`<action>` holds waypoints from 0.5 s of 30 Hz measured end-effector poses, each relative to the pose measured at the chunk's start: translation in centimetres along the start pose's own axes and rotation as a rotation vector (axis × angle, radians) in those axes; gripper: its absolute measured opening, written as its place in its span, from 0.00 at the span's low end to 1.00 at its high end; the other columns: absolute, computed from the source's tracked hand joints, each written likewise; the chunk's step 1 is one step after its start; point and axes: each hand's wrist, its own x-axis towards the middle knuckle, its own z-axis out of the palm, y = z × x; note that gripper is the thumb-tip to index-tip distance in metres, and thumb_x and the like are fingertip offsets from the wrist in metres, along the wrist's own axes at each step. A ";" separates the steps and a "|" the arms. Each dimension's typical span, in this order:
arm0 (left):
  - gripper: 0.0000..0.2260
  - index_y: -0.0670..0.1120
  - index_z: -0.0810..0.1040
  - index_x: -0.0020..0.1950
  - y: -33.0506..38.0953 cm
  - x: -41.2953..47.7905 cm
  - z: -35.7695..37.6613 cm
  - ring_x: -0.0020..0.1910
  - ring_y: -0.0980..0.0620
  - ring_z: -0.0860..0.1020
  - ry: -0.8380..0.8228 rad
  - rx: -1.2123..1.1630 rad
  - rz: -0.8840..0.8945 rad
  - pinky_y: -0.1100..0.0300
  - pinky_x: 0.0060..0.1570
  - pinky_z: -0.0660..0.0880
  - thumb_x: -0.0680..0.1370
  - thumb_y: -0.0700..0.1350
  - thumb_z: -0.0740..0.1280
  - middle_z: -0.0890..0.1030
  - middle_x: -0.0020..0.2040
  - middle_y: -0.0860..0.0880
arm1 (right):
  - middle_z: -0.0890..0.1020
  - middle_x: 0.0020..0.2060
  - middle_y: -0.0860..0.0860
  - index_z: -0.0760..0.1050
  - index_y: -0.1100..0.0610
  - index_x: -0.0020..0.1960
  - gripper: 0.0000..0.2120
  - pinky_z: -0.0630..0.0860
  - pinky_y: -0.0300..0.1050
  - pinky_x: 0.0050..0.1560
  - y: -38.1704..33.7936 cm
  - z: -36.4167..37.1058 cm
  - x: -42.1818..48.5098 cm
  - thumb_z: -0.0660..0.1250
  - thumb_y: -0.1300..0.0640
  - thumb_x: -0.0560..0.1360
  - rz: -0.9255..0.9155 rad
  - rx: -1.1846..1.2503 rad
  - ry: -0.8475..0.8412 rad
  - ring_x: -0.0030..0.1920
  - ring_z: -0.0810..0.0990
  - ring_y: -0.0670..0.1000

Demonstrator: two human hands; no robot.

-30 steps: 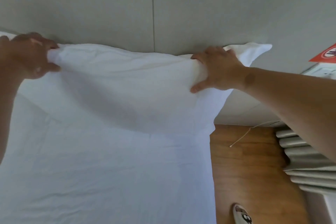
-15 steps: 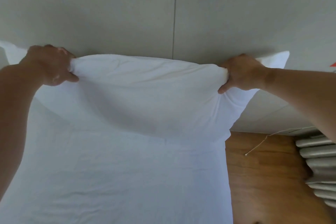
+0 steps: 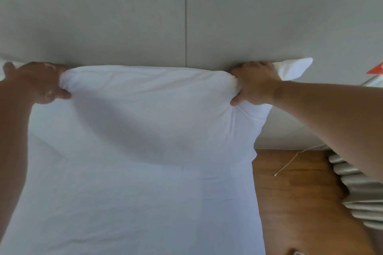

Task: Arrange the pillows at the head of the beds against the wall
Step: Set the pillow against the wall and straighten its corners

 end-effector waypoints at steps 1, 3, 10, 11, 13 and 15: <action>0.28 0.54 0.81 0.65 4.6 -5.6 -4.2 0.58 0.37 0.84 -0.006 -0.048 0.009 0.36 0.65 0.79 0.70 0.63 0.81 0.86 0.61 0.43 | 0.80 0.58 0.49 0.78 0.47 0.63 0.34 0.65 0.55 0.66 0.0 0.7 -0.1 0.79 0.35 0.61 -0.004 -0.006 0.036 0.65 0.75 0.57; 0.27 0.48 0.81 0.66 7.3 -7.5 -5.8 0.66 0.35 0.82 0.111 0.092 0.013 0.33 0.70 0.76 0.73 0.60 0.79 0.85 0.64 0.40 | 0.78 0.60 0.51 0.76 0.48 0.66 0.36 0.63 0.56 0.68 0.2 1.7 -0.3 0.79 0.36 0.62 -0.010 -0.002 0.098 0.66 0.73 0.57; 0.37 0.55 0.71 0.81 9.7 -7.7 -7.6 0.81 0.36 0.69 0.080 0.093 -0.132 0.25 0.79 0.58 0.75 0.63 0.78 0.77 0.79 0.44 | 0.77 0.61 0.52 0.74 0.48 0.68 0.39 0.64 0.58 0.67 0.3 2.9 0.1 0.79 0.35 0.62 -0.013 -0.014 0.136 0.67 0.72 0.58; 0.35 0.55 0.70 0.81 10.4 -8.0 -7.7 0.82 0.36 0.67 0.088 0.143 -0.153 0.24 0.79 0.57 0.77 0.61 0.77 0.75 0.80 0.44 | 0.77 0.62 0.52 0.74 0.48 0.69 0.39 0.64 0.58 0.67 0.2 2.8 0.1 0.79 0.35 0.62 -0.009 -0.017 0.128 0.68 0.72 0.58; 0.36 0.54 0.66 0.84 9.8 -7.8 -7.2 0.83 0.37 0.64 0.048 0.095 -0.130 0.24 0.80 0.55 0.79 0.60 0.75 0.71 0.83 0.45 | 0.77 0.63 0.52 0.73 0.48 0.70 0.39 0.64 0.59 0.68 0.0 2.4 0.0 0.79 0.36 0.63 -0.009 -0.004 0.106 0.69 0.71 0.58; 0.38 0.55 0.62 0.86 9.4 -9.1 -7.0 0.85 0.38 0.61 0.065 0.012 -0.139 0.24 0.81 0.54 0.80 0.59 0.74 0.67 0.85 0.46 | 0.76 0.65 0.52 0.72 0.48 0.71 0.41 0.64 0.58 0.69 0.0 1.5 -0.3 0.79 0.36 0.62 -0.017 0.012 0.085 0.70 0.71 0.58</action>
